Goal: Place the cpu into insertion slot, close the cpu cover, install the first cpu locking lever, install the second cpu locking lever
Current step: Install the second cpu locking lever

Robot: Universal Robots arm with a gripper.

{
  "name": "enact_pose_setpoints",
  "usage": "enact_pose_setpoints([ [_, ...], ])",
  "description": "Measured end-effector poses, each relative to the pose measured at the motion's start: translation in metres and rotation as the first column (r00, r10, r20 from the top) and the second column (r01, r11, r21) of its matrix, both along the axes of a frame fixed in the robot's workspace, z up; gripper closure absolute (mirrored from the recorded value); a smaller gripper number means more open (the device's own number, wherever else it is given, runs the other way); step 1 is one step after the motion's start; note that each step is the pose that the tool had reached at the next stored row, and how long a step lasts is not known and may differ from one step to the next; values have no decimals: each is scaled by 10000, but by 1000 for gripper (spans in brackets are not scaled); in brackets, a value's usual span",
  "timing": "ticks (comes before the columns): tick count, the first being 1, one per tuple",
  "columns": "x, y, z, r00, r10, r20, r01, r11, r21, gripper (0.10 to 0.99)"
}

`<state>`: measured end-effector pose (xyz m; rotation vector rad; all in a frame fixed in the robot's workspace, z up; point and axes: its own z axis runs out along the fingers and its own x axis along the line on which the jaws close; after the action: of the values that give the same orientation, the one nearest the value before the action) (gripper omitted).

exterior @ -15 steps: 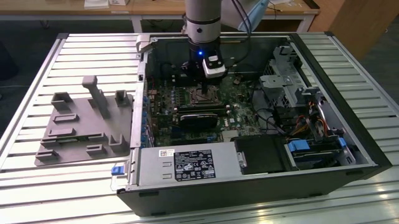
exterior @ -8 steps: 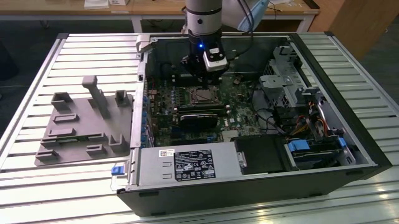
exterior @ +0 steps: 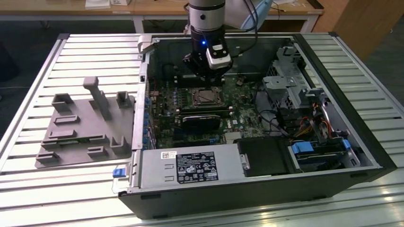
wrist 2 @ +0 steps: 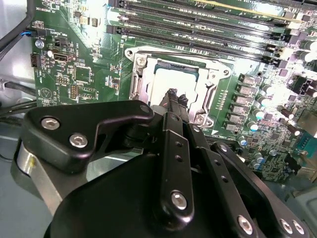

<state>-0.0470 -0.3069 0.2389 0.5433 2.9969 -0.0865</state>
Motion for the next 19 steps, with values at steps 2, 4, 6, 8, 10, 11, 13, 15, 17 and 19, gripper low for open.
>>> enact_pose_setpoints([
  [2,0,0,0,10000,0,0,0,10000,-1,984],
  [4,0,0,0,10000,0,0,0,10000,-1,984],
  [6,0,0,0,10000,0,0,0,10000,-2,984],
  [8,0,0,0,10000,-1,0,1,10000,-2,984],
  [10,0,-2,1,10000,0,-1,0,10000,-4,984],
  [11,-1,-10,1,10000,-1,-1,1,10000,-5,984],
  [13,0,-38,0,10000,-1,0,1,10000,-3,984],
  [15,0,-83,1,10000,0,0,0,10000,-4,984],
  [17,0,-142,0,10000,-1,1,1,10000,-2,984],
  [19,0,-200,0,10000,-1,1,1,10000,-2,984],
])
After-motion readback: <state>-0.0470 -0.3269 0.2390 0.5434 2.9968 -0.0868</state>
